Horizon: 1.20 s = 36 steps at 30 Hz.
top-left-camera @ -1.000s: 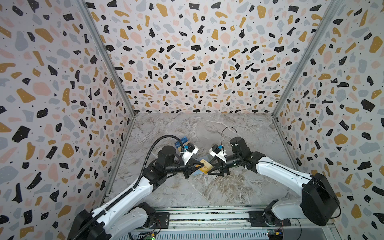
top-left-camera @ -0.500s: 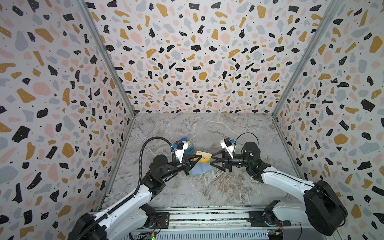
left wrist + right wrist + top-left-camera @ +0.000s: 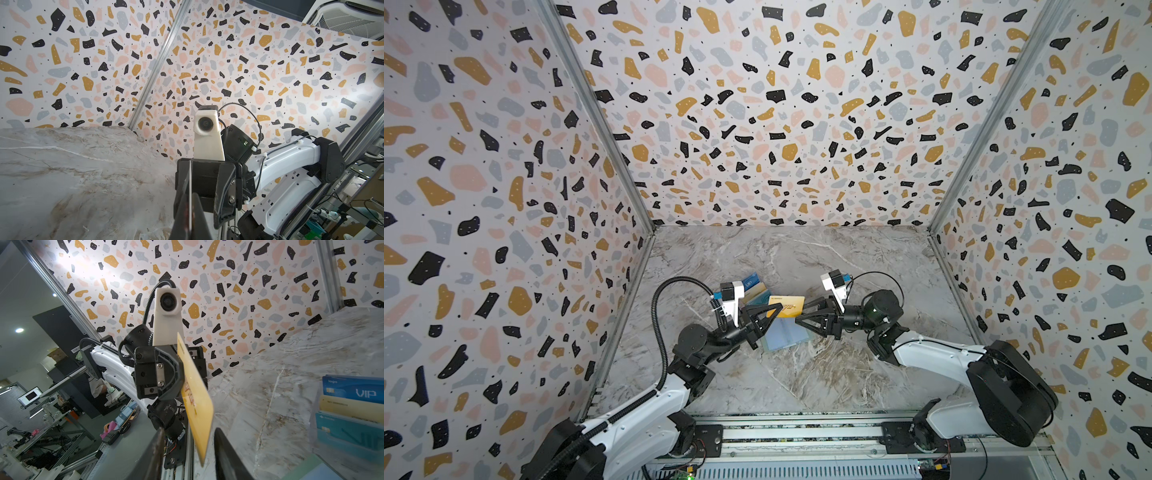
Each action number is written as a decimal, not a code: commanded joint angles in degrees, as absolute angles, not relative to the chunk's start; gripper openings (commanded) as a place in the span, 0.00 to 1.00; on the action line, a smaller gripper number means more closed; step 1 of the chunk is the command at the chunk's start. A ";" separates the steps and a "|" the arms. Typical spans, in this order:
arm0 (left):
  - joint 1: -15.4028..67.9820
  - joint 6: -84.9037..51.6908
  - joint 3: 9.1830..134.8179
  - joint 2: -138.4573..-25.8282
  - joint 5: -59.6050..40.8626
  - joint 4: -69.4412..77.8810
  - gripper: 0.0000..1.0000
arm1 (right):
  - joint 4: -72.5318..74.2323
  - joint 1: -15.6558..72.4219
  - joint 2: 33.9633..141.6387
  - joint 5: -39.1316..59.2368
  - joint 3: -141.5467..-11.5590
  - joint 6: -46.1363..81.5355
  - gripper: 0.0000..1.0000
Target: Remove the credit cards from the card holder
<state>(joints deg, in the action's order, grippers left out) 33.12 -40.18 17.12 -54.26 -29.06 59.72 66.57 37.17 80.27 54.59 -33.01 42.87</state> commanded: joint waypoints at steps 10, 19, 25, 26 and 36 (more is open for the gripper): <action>33.22 -43.15 15.64 -55.50 -27.95 71.20 0.00 | 82.05 37.70 82.96 54.58 -33.97 50.96 0.24; 33.22 -43.47 15.47 -55.81 -28.36 72.43 0.00 | 83.19 38.07 84.20 54.59 -34.68 52.11 0.19; 33.22 -43.48 15.39 -56.08 -28.66 72.71 0.00 | 83.84 38.16 84.29 54.40 -34.78 52.62 0.17; 33.22 -43.50 15.38 -56.23 -28.65 72.77 0.00 | 83.84 38.16 84.29 54.36 -34.80 52.61 0.17; 33.22 -43.49 15.21 -56.61 -29.29 73.13 0.00 | 83.66 38.19 84.79 53.81 -35.24 52.96 0.15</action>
